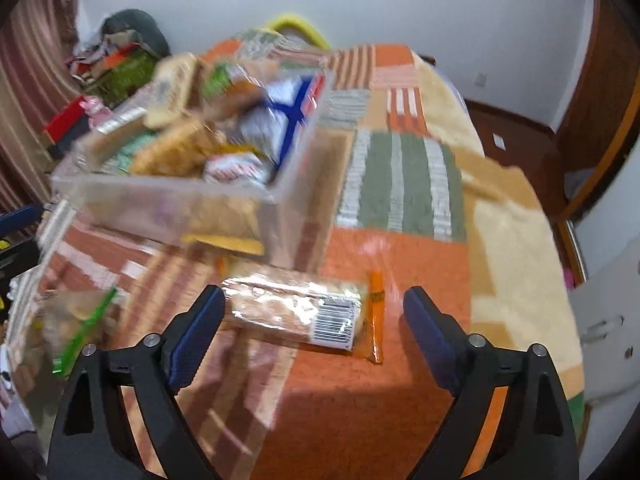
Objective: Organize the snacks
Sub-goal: 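Grasp the green-zip cartoon bag with the left tool while the right tool reaches the pastry bar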
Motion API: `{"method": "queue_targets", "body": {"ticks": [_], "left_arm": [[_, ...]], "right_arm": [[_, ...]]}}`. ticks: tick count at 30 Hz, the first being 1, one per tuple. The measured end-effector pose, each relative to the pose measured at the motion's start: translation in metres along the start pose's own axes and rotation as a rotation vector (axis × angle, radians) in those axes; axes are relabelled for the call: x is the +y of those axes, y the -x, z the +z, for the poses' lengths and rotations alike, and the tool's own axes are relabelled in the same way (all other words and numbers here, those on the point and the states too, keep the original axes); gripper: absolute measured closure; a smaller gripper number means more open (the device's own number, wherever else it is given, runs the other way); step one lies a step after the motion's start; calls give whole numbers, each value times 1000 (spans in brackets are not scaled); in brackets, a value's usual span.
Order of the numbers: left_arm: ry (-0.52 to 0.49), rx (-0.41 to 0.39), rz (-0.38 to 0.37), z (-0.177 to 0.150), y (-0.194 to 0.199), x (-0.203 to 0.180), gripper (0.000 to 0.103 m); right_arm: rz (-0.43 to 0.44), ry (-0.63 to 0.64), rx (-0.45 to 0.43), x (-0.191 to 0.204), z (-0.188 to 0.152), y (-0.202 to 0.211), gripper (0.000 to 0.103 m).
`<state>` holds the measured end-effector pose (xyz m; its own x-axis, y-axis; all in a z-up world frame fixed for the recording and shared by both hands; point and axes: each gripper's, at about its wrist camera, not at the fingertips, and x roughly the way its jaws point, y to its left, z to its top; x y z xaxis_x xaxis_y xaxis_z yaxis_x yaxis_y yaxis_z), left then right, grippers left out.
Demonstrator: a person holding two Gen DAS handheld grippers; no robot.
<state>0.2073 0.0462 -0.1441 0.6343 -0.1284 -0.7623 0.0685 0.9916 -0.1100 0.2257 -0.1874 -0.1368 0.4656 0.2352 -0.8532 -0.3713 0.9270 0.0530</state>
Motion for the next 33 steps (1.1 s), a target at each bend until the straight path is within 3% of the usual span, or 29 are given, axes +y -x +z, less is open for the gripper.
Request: {"method": "queue_targets", "body": {"ticks": [2, 8, 17, 19, 21, 25, 33], "left_arm": [[6, 7, -17, -4, 0, -2, 18], [-6, 15, -52, -11, 0, -15, 16], [-46, 52, -82, -27, -1, -25, 13], [-44, 61, -89, -31, -2, -25, 12], [-34, 62, -96, -34, -2, -23, 9], [-15, 74, -110, -38, -6, -23, 7], [-1, 92, -139, -45, -10, -28, 4]], "right_arm": [[23, -42, 14, -6, 1, -7, 5], [106, -108, 41, -17, 4, -17, 5], [107, -21, 29, 13, 8, -19, 5], [104, 4, 26, 18, 10, -21, 9], [118, 33, 15, 23, 10, -19, 27], [103, 80, 7, 30, 4, -11, 41], [135, 104, 56, 24, -15, 2, 80]]}}
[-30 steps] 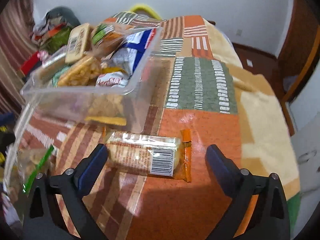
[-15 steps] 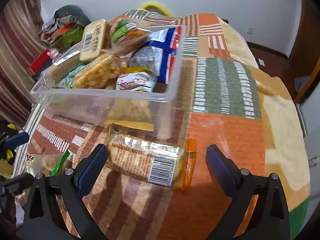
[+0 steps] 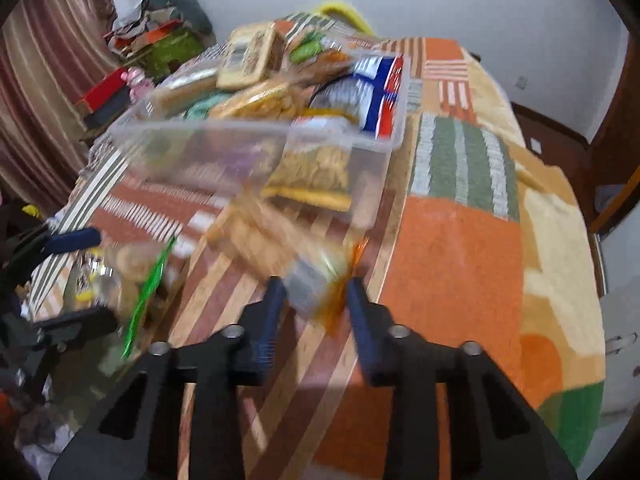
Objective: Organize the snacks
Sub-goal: 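Grasp the green-zip cartoon bag with the left tool while the right tool reaches the pastry bar, then grasp the long wrapped pastry bar with the right tool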
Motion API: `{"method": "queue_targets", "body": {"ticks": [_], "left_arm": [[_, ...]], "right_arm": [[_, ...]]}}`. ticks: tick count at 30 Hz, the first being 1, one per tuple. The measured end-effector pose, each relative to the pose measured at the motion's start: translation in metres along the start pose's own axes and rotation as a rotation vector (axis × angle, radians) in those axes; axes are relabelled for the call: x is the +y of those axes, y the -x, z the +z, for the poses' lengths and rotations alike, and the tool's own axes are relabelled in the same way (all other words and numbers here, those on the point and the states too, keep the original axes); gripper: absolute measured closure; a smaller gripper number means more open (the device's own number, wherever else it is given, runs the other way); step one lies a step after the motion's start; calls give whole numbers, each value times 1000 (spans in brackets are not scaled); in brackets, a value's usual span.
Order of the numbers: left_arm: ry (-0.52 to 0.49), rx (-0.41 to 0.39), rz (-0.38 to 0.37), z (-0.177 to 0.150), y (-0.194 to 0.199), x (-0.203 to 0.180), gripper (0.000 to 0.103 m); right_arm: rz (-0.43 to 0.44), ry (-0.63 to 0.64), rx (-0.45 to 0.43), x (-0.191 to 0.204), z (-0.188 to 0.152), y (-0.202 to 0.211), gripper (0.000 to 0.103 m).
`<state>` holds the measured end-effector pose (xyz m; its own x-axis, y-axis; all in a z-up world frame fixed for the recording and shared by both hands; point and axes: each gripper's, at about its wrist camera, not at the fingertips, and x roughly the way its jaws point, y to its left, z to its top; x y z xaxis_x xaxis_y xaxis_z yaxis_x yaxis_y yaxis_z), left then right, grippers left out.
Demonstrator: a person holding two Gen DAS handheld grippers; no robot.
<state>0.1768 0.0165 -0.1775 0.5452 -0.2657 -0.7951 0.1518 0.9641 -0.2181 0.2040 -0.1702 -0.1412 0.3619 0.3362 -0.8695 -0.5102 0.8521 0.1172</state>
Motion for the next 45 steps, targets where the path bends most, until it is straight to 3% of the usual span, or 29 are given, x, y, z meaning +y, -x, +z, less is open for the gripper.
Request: {"method": "queue_targets", "body": {"ticks": [7, 11, 13, 15, 20, 23, 26, 33, 38, 45], "left_arm": [[-11, 34, -12, -9, -7, -8, 4], [-41, 26, 40, -15, -11, -10, 4], [-47, 7, 62, -17, -10, -8, 4], [-21, -7, 70, -16, -9, 0, 14], [54, -21, 80, -6, -8, 24, 42], [87, -35, 95, -2, -7, 37, 49], [100, -49, 110, -2, -6, 44, 49], [104, -68, 102, -6, -4, 47, 51], [90, -90, 108, -8, 4, 44, 56], [87, -103, 111, -10, 12, 43, 58]], "right_arm": [[36, 23, -1, 9, -13, 11, 78], [2, 26, -62, 10, -5, 20, 50], [-20, 36, -87, 13, 2, 21, 41], [-33, 50, -100, 15, 9, 17, 34], [-37, 80, -93, 21, 25, 2, 34], [-38, 90, -73, 25, 35, -12, 34], [-43, 85, -47, 27, 36, -25, 34], [73, 120, 17, 44, 10, -18, 35], [21, 154, -53, 50, 15, -1, 35], [-1, 168, -16, 60, 34, -32, 35]]}}
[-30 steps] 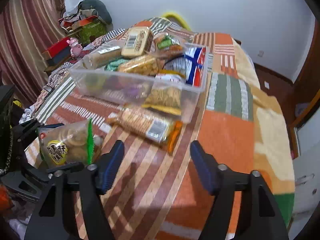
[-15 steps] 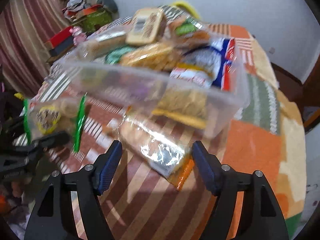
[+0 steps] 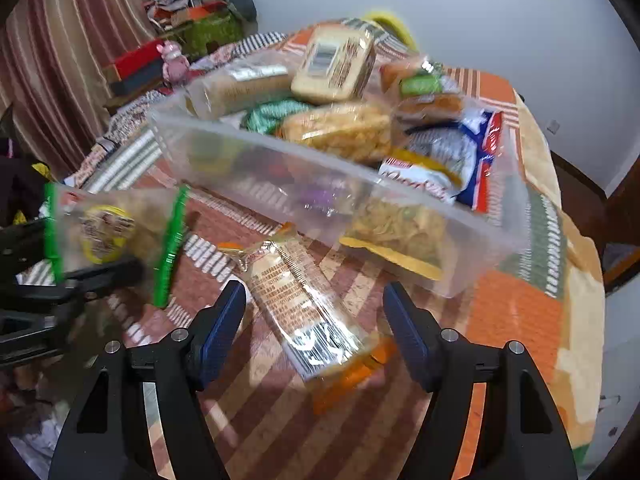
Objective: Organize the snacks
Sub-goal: 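Grasp the long wrapped pastry bar with the right tool, then carry the zip bag and pastry bar into the clear box and open both tools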
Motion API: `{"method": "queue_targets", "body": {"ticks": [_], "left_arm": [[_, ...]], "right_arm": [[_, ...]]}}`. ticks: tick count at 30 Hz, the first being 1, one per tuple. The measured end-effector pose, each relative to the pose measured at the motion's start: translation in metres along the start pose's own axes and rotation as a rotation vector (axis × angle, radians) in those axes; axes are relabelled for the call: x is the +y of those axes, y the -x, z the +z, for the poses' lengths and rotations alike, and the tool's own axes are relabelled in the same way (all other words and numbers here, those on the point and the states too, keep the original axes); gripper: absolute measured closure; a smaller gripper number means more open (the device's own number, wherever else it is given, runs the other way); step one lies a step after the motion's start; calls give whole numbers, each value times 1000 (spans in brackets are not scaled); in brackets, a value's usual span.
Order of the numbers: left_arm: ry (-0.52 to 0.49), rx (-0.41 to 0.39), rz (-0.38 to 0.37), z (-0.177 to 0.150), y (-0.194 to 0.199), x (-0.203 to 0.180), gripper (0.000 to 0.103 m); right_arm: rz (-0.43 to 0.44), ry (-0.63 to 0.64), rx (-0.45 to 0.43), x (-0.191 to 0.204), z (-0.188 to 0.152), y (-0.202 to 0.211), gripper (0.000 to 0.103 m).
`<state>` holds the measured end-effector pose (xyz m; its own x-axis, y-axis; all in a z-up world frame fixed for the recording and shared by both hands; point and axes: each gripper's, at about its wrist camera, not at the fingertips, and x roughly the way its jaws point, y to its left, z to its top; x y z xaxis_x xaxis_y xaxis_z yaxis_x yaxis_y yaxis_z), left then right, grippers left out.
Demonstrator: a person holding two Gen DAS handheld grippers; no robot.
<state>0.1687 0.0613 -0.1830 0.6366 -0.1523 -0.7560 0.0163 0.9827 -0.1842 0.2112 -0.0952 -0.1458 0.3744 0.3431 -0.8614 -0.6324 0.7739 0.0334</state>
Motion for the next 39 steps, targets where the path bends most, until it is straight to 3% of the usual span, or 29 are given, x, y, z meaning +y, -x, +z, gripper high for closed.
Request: {"method": "queue_targets", "body": {"ticks": [1, 3, 6, 15, 24, 32, 39], "left_arm": [[1, -4, 0, 1, 2, 0, 59], [4, -13, -1, 3, 6, 1, 59], [3, -29, -2, 7, 12, -1, 59], [-41, -99, -6, 26, 34, -23, 59], [-82, -196, 1, 66, 49, -40, 59], [-103, -254, 16, 106, 40, -49, 59], [-92, -222, 22, 133, -1, -49, 59]], "right_arm": [[4, -6, 12, 1, -2, -5, 36], [26, -10, 18, 2, -6, -5, 56], [41, -5, 3, 6, -10, 4, 71], [3, -32, -123, 0, -21, 55, 71], [-47, -96, -266, -19, 5, 95, 71], [-80, -129, -307, -34, 36, 84, 71], [-99, -202, -288, -50, 47, 59, 71]]}}
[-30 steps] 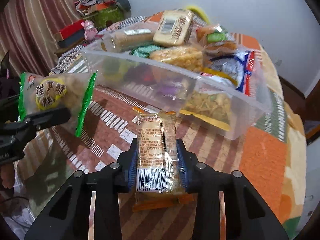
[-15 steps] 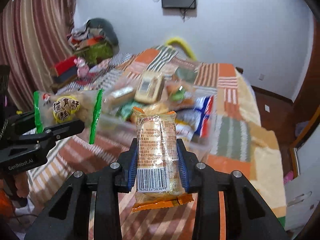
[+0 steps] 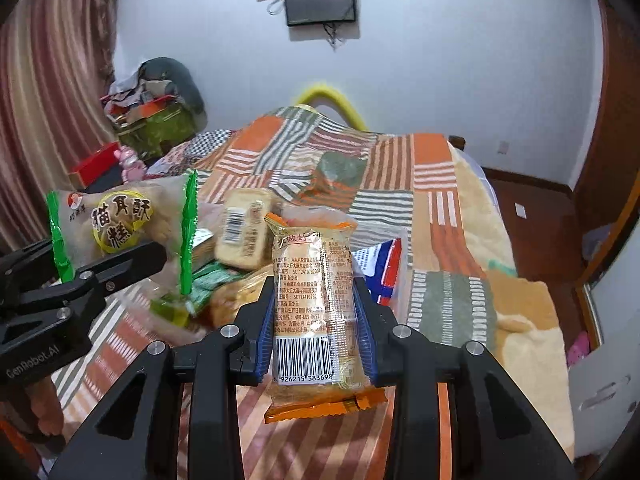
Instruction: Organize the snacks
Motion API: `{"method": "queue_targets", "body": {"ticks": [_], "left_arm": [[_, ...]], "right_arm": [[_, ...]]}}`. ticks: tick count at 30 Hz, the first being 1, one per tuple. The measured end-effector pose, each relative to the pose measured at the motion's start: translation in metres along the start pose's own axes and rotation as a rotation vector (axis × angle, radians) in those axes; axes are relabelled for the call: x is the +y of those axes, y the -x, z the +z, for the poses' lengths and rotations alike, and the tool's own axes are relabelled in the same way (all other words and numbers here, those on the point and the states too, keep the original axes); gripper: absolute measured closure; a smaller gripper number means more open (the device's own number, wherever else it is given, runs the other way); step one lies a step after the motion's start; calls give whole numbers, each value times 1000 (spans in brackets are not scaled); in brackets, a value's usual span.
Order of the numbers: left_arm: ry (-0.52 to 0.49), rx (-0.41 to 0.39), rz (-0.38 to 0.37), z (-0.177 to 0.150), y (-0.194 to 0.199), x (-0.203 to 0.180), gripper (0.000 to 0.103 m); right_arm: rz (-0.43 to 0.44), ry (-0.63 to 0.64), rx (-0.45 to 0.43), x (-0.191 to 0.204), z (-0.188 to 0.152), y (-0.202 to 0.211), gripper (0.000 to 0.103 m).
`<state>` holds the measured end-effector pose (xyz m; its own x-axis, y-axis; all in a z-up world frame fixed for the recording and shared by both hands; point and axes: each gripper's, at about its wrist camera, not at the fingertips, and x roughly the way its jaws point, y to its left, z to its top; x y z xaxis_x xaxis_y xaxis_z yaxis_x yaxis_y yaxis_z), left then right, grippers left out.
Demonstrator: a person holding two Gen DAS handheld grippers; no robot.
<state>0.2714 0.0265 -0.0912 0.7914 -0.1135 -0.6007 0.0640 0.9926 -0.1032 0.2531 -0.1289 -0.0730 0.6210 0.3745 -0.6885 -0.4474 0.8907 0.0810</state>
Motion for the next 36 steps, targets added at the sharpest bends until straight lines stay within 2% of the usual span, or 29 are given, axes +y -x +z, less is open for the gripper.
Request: {"method": "queue_targets", "body": {"ticks": [10, 12, 16, 18, 26, 36], "left_arm": [[22, 114, 1, -10, -56, 4, 58], [18, 127, 13, -13, -60, 5, 53], [5, 127, 24, -16, -55, 6, 42], [10, 114, 22, -16, -48, 7, 39], [46, 27, 31, -3, 3, 14, 36], [11, -208, 70, 14, 127, -8, 36]], "right_arm": [[-17, -17, 50, -8, -3, -22, 70], [-17, -14, 55, -7, -3, -22, 69], [-11, -18, 83, -9, -5, -22, 55], [-12, -21, 77, -11, -6, -18, 49], [-18, -9, -4, -10, 1, 32, 48], [1, 20, -192, 11, 13, 134, 47]]}}
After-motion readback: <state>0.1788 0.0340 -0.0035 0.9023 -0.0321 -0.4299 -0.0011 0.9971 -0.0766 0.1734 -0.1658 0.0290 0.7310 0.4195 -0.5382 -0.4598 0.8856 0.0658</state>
